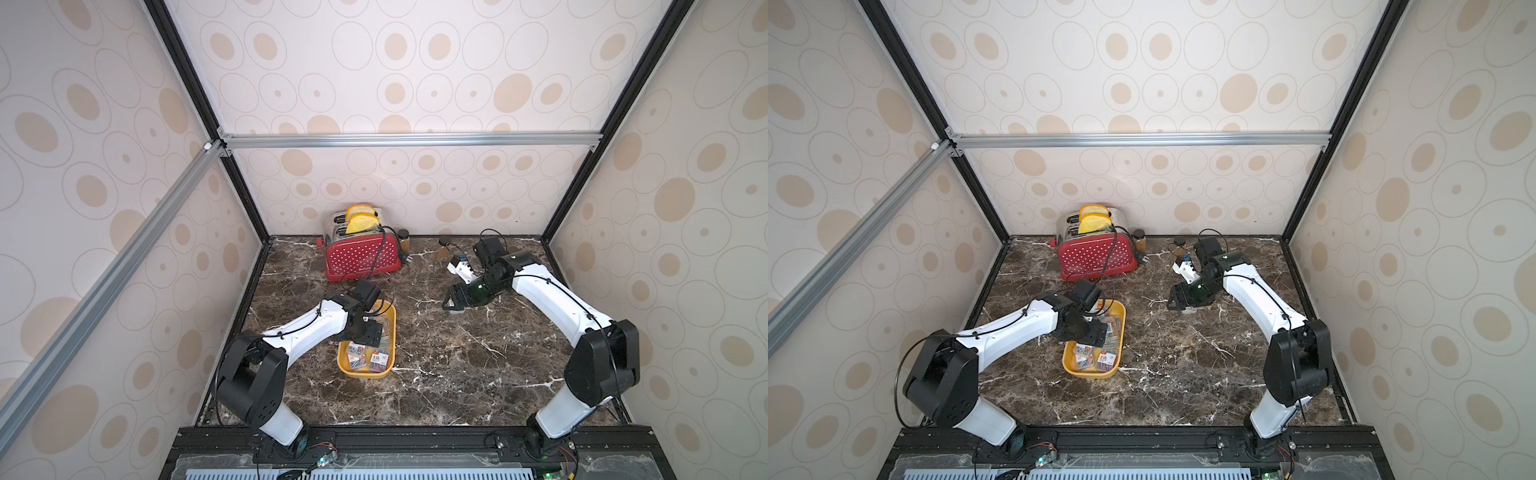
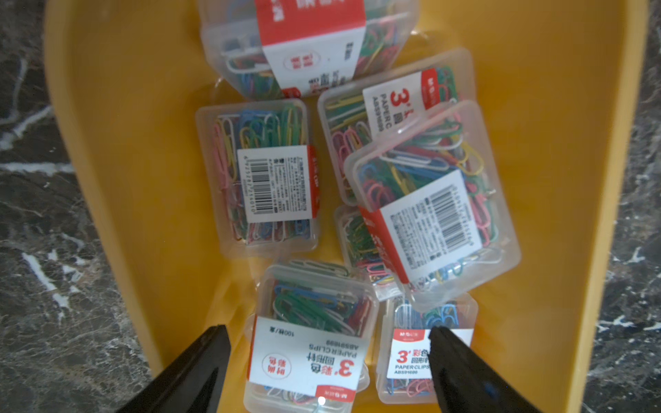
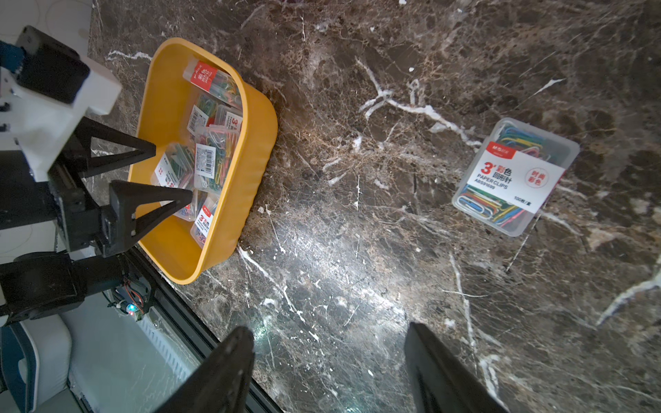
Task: Take the paper clips out of the storage box
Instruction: Pick up the boxed paper clips from the storage box.
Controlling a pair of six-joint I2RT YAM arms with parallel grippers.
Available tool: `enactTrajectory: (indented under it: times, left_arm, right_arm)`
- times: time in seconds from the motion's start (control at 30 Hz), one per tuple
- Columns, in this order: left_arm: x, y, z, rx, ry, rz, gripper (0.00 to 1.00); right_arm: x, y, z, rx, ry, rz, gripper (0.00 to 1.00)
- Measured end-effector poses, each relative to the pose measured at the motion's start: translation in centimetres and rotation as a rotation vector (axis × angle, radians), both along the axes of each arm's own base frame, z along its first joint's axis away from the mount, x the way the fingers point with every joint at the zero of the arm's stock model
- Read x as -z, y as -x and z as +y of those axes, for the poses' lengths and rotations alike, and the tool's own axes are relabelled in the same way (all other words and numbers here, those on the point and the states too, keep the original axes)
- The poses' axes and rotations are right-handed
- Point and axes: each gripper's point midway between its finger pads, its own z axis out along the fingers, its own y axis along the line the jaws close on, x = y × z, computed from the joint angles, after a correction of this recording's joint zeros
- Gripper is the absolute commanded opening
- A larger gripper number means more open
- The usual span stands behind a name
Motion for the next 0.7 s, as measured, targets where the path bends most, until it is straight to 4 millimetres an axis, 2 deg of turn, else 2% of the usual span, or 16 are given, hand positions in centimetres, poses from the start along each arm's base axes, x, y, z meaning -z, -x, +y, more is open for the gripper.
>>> enactTrajectory:
  times: [0.17,0.27,0.7]
  left_arm:
    - [0.8,0.5,0.5,-0.010,-0.020,0.018,0.88]
    - [0.9,0.4,0.5,-0.015,-0.019,0.015,0.83]
    - [2.1,1.2,0.8,-0.014,-0.034,0.045,0.44]
  right_arm:
    - [0.2,0.3,0.1,-0.006,-0.003,0.008,0.72]
    - [0.3,0.5,0.1,-0.008,-0.002,0.013,0.72]
    - [0.2,0.7,0.7,-0.017,-0.013,0.007,0.73]
